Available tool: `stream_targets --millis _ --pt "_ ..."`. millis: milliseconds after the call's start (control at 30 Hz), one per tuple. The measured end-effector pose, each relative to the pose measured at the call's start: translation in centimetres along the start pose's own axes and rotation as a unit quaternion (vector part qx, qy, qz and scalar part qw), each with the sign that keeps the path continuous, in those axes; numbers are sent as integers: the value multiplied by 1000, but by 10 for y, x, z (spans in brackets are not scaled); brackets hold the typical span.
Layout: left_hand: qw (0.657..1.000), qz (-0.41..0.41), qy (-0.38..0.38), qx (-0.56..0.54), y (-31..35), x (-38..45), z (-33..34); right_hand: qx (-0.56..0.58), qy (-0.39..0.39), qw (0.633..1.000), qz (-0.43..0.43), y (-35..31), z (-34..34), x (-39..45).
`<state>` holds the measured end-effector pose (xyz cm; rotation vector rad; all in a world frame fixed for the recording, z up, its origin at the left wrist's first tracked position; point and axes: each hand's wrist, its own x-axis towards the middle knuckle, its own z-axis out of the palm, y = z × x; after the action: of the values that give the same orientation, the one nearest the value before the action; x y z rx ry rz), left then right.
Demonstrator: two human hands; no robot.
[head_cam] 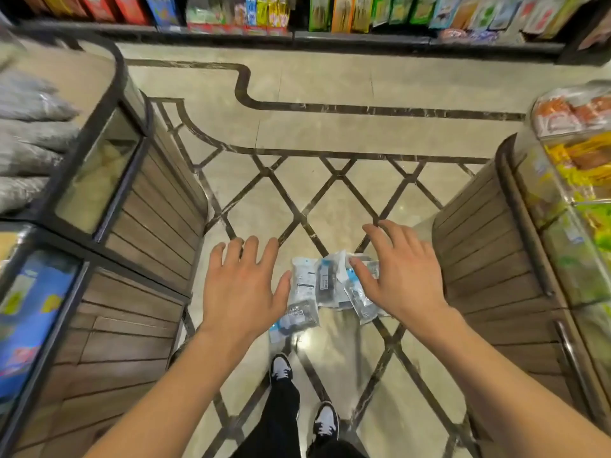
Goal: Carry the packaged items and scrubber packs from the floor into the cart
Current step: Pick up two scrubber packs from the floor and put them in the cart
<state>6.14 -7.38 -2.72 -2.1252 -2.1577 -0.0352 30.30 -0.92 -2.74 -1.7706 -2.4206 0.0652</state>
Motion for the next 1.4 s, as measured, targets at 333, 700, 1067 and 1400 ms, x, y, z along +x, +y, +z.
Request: stream_targets --millis 333,700,1067,1400 --pt "996 -5 -61 -68 -30 85 113 47 -13 998 30 1 94 85" --pt "983 -12 -136 -125 -11 120 358 94 -52 992 64 47 367 119" --pt "970 60 -211 -103 34 105 694 31 -300 939 167 99 677 143" --pt "948 118 -294 -14 39 86 816 31 -303 931 200 132 788 175"
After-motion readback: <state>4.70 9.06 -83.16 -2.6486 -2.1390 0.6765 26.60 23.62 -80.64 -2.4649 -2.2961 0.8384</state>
